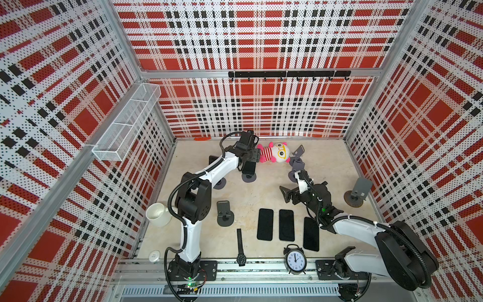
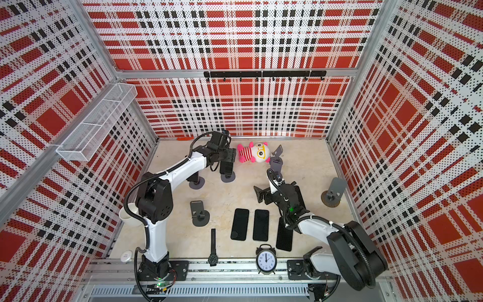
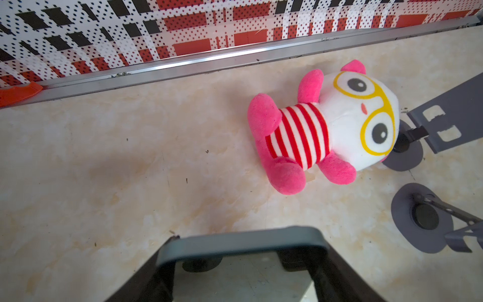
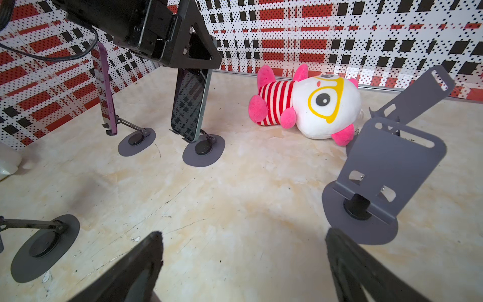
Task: Remove the phone from the phone stand
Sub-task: 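Lift the black phone up off its stand with the left gripper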
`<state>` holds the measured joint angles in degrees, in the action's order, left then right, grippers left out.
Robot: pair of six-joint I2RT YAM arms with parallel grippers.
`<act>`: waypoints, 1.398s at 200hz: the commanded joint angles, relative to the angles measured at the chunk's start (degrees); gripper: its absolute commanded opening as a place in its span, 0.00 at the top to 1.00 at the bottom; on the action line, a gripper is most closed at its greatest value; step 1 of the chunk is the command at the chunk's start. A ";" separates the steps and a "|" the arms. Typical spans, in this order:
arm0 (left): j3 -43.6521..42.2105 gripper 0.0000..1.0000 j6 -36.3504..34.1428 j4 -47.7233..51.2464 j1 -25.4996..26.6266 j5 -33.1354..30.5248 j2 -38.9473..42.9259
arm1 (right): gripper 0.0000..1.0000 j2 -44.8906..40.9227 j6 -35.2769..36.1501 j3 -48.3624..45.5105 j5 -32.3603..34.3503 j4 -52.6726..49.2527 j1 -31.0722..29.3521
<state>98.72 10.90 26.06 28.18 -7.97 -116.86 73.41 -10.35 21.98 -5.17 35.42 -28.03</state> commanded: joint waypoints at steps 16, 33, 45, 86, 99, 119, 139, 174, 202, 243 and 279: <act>-0.97 0.29 -0.09 0.34 0.49 -0.75 0.27 | 0.00 0.77 0.55 1.76 -0.46 0.03 -0.49; -0.90 0.30 -0.09 0.31 0.48 -0.41 0.66 | 0.00 0.77 0.55 1.71 -0.38 0.13 -0.49; -0.42 0.31 -0.14 0.17 0.52 0.17 0.54 | 0.00 0.86 0.50 1.67 -0.38 0.18 -0.45; 0.28 0.33 0.37 0.97 0.38 -0.55 2.19 | 0.00 -0.12 0.68 1.36 -0.11 -0.08 -0.47; -0.16 0.33 0.52 0.99 0.36 -0.47 3.63 | 0.00 -0.61 0.68 1.18 0.05 -0.08 -0.45; -0.58 0.33 0.71 0.96 0.29 -0.38 6.03 | 0.00 -0.56 0.65 1.22 -0.26 -0.09 -0.45; -0.79 0.35 1.07 1.00 0.59 -0.73 8.14 | 0.00 -0.19 0.68 1.39 -0.48 -0.04 -0.49; -0.57 0.36 1.45 1.01 1.85 -1.31 11.15 | 0.00 -0.45 0.72 1.21 0.14 -0.09 -0.46; -0.66 0.37 2.69 1.10 4.09 -1.38 13.01 | 0.00 -1.56 0.91 0.47 2.10 0.23 -0.45; -3.07 0.37 7.66 -0.37 10.12 1.94 12.06 | 0.00 -7.47 1.07 -3.29 9.25 2.51 -0.45; -3.89 0.38 9.98 -3.18 15.31 5.73 7.82 | 0.00 -10.76 0.43 -6.25 13.30 5.95 -0.46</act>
<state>94.48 18.44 26.94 40.75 -6.11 -106.28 64.69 -10.11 17.45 3.79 37.71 -28.03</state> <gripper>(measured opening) 0.755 0.997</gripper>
